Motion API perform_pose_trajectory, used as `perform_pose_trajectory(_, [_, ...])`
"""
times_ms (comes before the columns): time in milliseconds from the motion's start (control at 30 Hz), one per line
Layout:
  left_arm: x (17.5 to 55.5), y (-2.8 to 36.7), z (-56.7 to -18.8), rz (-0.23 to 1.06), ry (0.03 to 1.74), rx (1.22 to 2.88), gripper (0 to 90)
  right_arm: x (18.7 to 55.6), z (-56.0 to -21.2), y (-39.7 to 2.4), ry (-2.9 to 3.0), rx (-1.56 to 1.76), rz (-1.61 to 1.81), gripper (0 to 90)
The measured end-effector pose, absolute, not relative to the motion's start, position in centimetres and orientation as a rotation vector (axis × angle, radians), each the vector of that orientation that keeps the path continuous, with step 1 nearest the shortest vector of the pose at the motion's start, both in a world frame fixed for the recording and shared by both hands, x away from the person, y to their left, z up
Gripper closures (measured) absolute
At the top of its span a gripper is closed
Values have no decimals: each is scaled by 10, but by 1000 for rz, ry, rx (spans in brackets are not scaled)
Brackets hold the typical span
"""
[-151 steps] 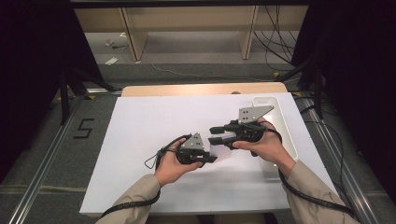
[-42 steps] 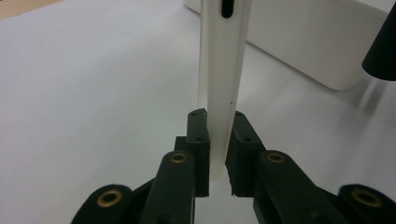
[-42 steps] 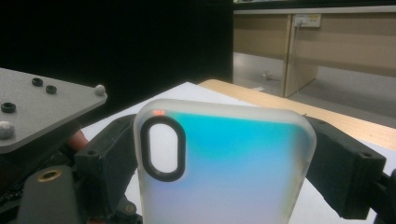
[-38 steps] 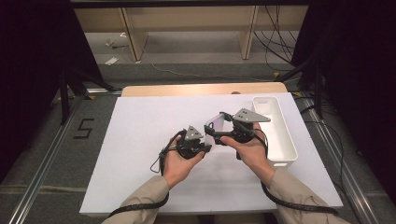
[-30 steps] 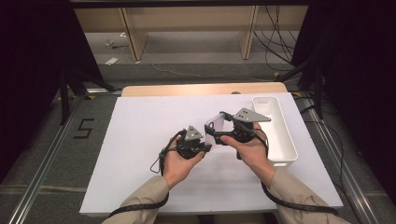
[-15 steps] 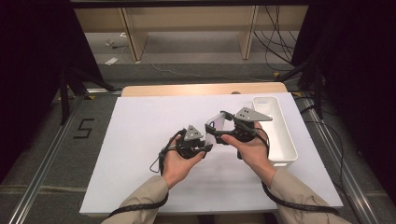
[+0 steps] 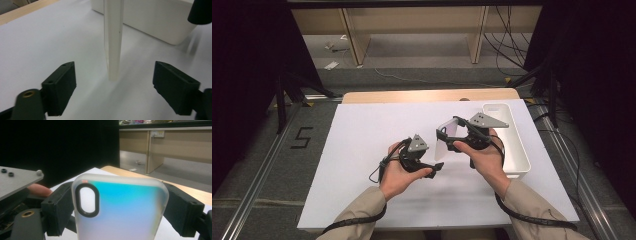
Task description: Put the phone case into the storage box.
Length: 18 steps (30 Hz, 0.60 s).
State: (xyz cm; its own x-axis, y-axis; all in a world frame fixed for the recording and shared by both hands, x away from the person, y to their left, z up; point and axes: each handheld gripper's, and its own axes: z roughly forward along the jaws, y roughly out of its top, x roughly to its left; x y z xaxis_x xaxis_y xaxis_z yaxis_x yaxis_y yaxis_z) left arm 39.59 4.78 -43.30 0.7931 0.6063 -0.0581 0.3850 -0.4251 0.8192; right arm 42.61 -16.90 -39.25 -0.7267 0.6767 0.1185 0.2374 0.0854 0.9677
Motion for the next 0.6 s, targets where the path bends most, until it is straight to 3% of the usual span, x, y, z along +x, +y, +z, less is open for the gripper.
perform_pose_trajectory(267, [392,71,-431,302,700,2118,4,429,-387,-180,1975,924,1680,182])
perform_pose_trajectory(600, [390,95,-428,315,694,2081,0,432,-382,-190,1940,943,1682,182])
